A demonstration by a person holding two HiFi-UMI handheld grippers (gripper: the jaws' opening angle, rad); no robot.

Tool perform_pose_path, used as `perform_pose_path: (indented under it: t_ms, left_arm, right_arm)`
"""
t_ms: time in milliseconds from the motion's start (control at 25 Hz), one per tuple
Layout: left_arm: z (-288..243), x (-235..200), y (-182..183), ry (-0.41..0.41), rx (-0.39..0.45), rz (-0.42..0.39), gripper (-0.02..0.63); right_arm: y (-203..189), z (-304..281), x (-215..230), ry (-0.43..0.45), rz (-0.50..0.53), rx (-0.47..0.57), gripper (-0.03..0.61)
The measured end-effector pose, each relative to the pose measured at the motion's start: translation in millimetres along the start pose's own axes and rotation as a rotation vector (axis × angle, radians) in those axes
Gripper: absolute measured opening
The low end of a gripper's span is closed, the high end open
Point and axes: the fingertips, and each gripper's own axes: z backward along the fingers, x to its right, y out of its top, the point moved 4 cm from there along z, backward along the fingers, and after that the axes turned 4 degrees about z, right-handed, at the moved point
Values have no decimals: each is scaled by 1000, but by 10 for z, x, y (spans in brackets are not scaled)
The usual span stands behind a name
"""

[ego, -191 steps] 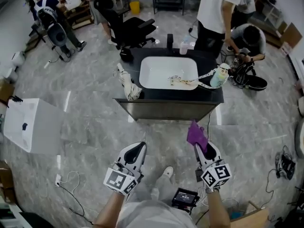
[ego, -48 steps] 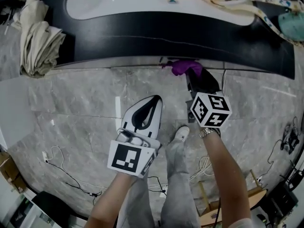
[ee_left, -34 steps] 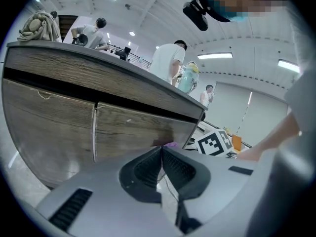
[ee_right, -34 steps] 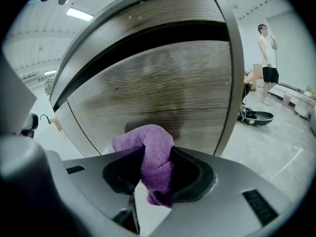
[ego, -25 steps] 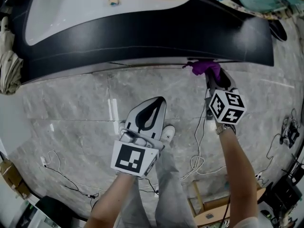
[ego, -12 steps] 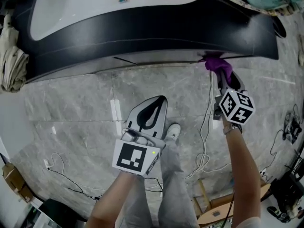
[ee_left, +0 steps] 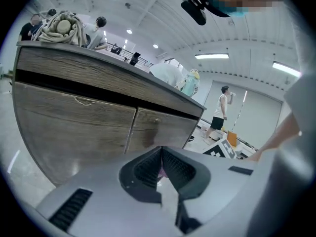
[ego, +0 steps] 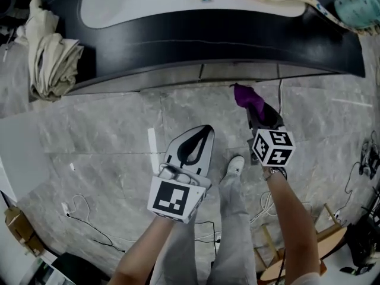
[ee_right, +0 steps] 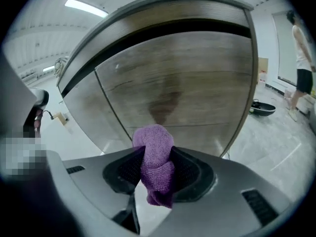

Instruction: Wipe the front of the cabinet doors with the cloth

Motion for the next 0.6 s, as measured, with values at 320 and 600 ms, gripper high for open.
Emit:
perform_pose_path:
  t_ms: [320,600]
  left_arm:
    - [73,-442,-97,9,19,0,11]
    - [-14,-470,-88,77,61,30,11]
  right_arm:
    - [-17,-664,-780,84,42,-20,155]
    - [65,-1074,-849,104,-36,-15,155]
